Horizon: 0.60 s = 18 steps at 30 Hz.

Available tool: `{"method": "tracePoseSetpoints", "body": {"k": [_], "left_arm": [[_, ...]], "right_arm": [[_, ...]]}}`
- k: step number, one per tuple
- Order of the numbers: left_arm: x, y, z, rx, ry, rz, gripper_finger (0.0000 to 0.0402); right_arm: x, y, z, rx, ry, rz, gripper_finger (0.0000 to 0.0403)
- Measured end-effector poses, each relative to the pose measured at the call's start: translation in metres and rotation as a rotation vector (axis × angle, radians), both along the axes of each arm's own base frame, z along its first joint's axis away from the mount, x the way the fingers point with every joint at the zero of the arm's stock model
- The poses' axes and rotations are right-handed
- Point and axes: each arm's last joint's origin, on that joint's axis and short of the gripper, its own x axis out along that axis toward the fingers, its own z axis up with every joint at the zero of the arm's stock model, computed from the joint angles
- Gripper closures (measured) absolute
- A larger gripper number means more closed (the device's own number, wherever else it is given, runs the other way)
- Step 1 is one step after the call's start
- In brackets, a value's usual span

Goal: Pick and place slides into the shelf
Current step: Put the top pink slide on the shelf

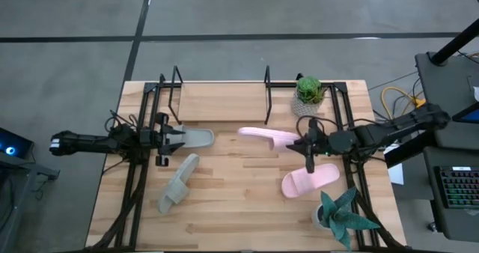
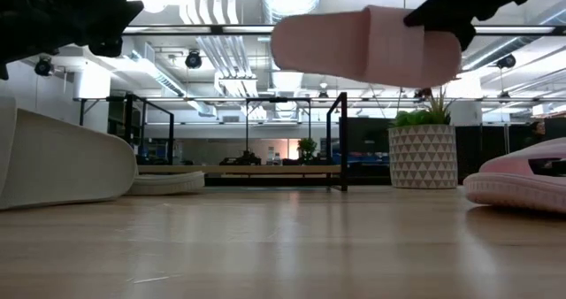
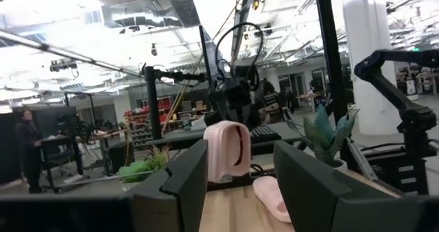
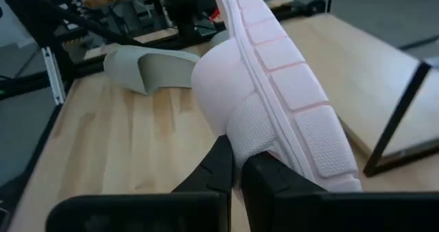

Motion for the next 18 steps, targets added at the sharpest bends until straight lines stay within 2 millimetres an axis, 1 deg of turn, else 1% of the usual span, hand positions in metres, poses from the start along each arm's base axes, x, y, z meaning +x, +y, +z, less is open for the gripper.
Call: {"method": "tracePoseSetpoints", "body": {"k": [3,6,9,12,15,18], "left_arm": [[0.002,0.000,-0.002,-0.007,0.026,0.005,0.0250],[0.005,0.002,-0.003,-0.021,0.046,0.061,0.0249],[0.009,0.003,0.006,-0.028,0.041,0.088,0.0238],[0.014,0.002,0.015,-0.039,0.055,0.076,0.0213],[0.022,0.002,0.029,-0.050,0.063,0.073,0.0175],[0.036,0.002,0.036,-0.039,0.111,0.076,0.0139]], "right_arm": [[0.011,0.003,-0.003,-0.045,-0.012,0.014,0.0394],[0.020,0.006,-0.005,-0.080,0.006,0.023,0.0394],[0.028,0.009,-0.005,-0.088,0.026,0.025,0.0394],[0.036,0.011,-0.003,-0.106,0.038,0.031,0.0394],[0.042,0.013,0.002,-0.131,0.041,0.041,0.0394],[0.048,0.015,0.009,-0.147,0.034,0.048,0.0394]]}}
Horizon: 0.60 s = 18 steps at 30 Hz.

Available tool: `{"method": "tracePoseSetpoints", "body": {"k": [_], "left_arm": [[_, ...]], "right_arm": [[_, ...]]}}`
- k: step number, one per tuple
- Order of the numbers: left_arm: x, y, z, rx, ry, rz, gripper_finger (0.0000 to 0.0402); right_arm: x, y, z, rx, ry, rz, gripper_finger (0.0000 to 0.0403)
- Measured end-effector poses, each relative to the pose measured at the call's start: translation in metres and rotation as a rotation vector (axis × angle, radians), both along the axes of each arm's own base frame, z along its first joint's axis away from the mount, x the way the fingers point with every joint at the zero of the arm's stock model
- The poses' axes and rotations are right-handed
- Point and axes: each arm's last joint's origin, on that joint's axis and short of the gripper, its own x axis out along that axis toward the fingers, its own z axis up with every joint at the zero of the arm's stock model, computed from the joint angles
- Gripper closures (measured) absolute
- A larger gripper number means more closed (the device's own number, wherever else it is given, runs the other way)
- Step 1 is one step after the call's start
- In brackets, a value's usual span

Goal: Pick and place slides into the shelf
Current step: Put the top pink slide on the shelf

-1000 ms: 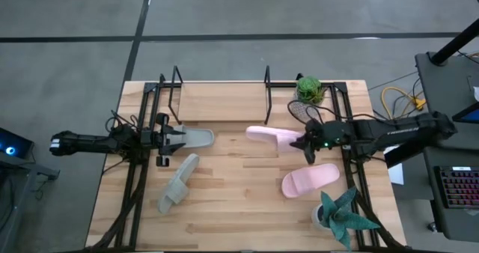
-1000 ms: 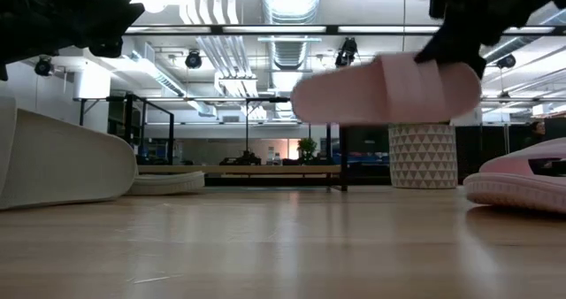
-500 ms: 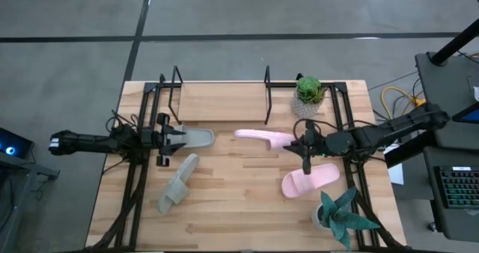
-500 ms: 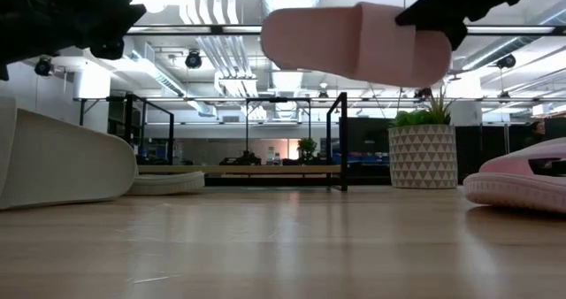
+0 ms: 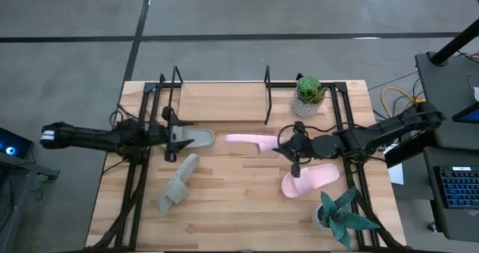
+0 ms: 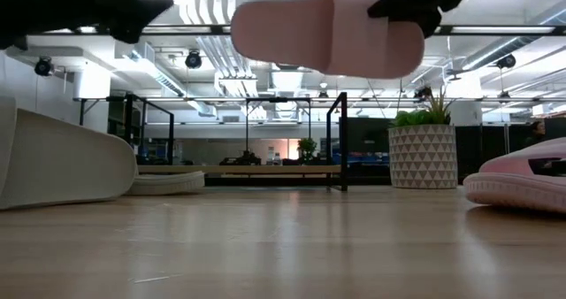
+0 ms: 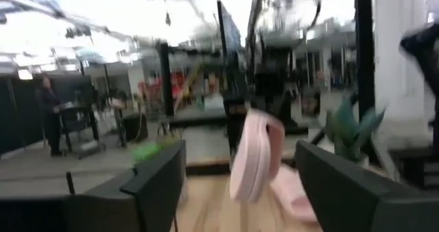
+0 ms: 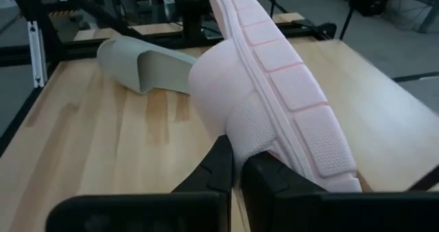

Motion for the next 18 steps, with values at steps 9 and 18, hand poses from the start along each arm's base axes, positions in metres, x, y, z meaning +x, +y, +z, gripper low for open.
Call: {"method": "tracePoseSetpoints", "body": {"k": [9,18], "left_arm": [[0.041,-0.001,0.009,0.083,0.125,0.009,0.0116],[0.061,0.000,0.010,0.124,0.122,0.018,0.0116]], "right_arm": [[0.009,0.003,0.012,-0.030,-0.013,0.017,0.0394],[0.008,0.003,0.013,-0.029,-0.018,0.017,0.0394]]}}
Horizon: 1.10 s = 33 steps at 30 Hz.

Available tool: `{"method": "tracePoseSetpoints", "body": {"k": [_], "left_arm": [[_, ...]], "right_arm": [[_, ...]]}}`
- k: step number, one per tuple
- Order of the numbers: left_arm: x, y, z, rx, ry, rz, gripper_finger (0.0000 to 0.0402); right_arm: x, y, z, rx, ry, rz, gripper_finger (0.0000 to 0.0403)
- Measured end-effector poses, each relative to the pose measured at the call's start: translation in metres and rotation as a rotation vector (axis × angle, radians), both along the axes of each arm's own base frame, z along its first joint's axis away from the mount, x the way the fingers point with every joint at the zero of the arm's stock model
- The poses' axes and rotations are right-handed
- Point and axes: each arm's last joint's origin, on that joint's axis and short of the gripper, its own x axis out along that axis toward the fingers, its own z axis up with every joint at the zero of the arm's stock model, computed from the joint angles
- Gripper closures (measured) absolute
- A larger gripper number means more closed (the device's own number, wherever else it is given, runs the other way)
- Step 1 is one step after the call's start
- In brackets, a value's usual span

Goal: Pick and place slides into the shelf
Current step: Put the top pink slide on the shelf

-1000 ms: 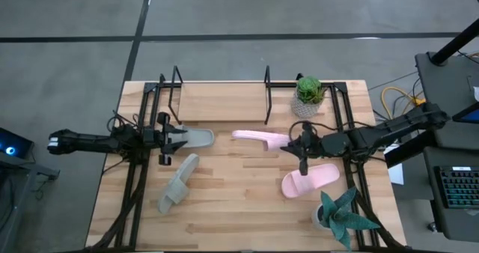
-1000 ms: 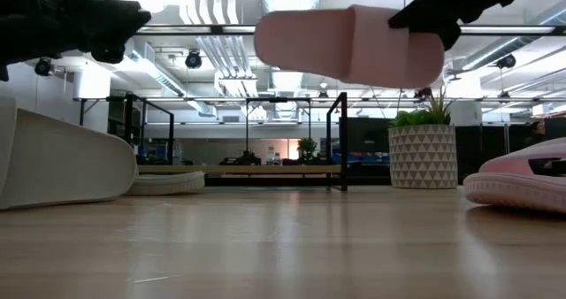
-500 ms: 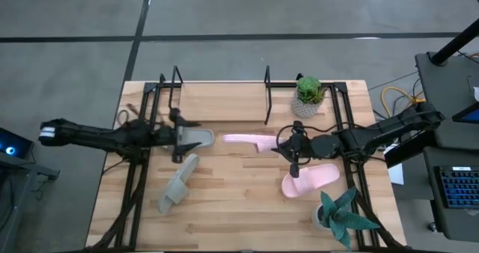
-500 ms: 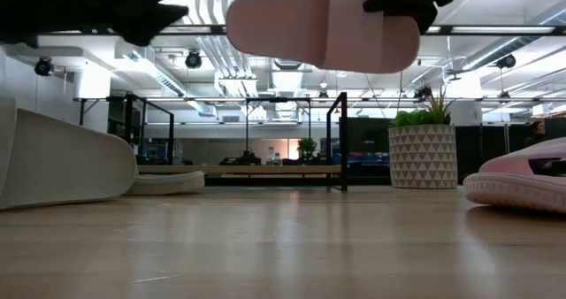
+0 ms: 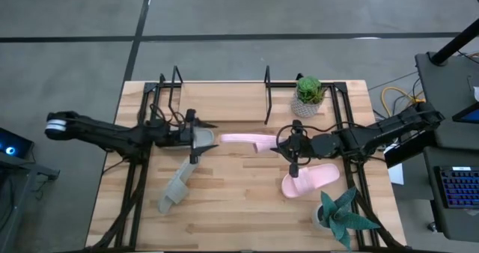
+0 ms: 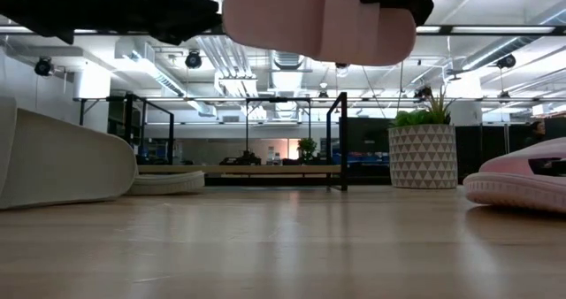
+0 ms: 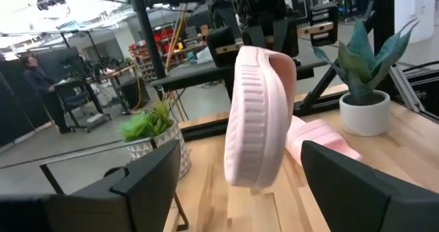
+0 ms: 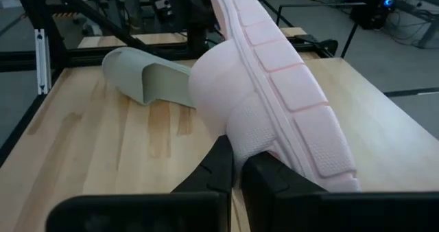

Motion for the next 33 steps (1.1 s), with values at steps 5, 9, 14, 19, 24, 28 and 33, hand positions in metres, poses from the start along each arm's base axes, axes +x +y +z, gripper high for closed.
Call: {"method": "tracePoseSetpoints", "body": {"k": [5,9,14,19,24,28,33], "left_arm": [[0.005,0.000,0.000,0.007,-0.042,0.001,0.0116],[0.010,0.000,-0.002,0.006,-0.059,0.001,0.0116],[0.021,0.000,-0.002,0.000,-0.037,0.000,0.0116],[0.036,-0.001,0.001,0.000,-0.024,0.001,0.0116],[0.047,-0.001,0.000,0.007,-0.002,0.002,0.0116],[0.051,-0.001,-0.001,0.032,0.011,0.003,0.0116],[0.052,-0.001,-0.001,0.025,0.010,0.003,0.0121]], "right_arm": [[0.000,0.000,0.000,0.000,0.000,0.000,0.0394],[0.000,0.000,0.000,0.000,-0.001,0.000,0.0394],[0.000,0.000,0.000,0.000,-0.001,0.000,0.0394],[0.000,0.000,0.000,0.000,-0.001,0.000,0.0394],[0.000,0.000,0.000,0.000,0.000,0.000,0.0394],[0.000,0.000,0.000,0.000,0.000,0.000,0.0394],[0.000,0.000,0.000,0.001,0.001,0.004,0.0394]]}}
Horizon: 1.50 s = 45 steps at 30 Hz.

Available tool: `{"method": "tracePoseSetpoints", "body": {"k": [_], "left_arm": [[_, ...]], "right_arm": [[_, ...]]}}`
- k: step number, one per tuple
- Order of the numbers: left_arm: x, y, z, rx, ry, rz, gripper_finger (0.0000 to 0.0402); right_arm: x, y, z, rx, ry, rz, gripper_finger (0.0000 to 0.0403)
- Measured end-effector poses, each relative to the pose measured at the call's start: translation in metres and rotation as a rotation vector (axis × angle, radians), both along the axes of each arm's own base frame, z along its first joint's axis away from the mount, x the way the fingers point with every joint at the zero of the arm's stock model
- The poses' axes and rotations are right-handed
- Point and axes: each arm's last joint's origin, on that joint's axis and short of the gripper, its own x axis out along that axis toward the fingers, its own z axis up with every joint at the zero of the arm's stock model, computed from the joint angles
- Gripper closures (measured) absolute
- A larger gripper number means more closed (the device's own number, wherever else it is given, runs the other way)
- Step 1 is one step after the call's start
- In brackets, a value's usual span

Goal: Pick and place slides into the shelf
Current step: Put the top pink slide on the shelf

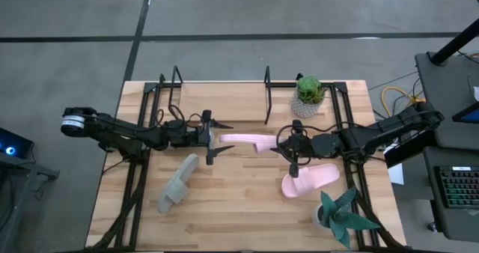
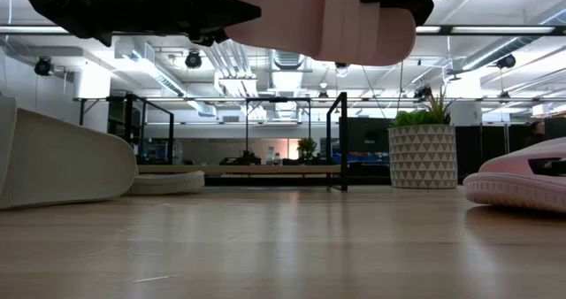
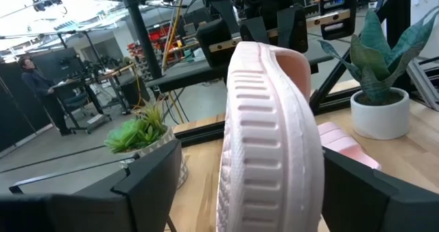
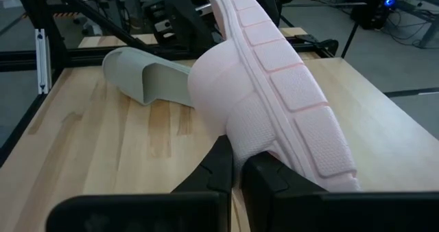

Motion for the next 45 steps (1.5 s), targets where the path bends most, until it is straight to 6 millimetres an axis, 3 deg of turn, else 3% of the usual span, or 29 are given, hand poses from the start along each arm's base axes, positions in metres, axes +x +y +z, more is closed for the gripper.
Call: {"method": "tracePoseSetpoints", "body": {"k": [6,14,26,37,45], "left_arm": [[-0.001,0.000,0.002,0.031,-0.006,0.000,0.0186],[0.000,0.000,0.004,0.102,-0.007,0.005,0.0361],[0.000,0.000,0.004,0.079,-0.008,0.004,0.0363],[-0.003,0.000,0.006,0.004,-0.011,0.003,0.0364],[-0.017,0.001,0.013,-0.050,0.040,0.023,0.0364]], "right_arm": [[0.000,0.000,0.000,0.000,0.000,0.001,0.0394],[0.000,0.000,0.000,0.001,-0.001,0.002,0.0394],[0.000,0.000,0.000,0.001,-0.002,0.002,0.0387],[0.000,0.000,0.001,-0.083,0.006,0.031,0.0336],[0.000,0.000,0.000,-0.144,0.019,0.045,0.0301]]}}
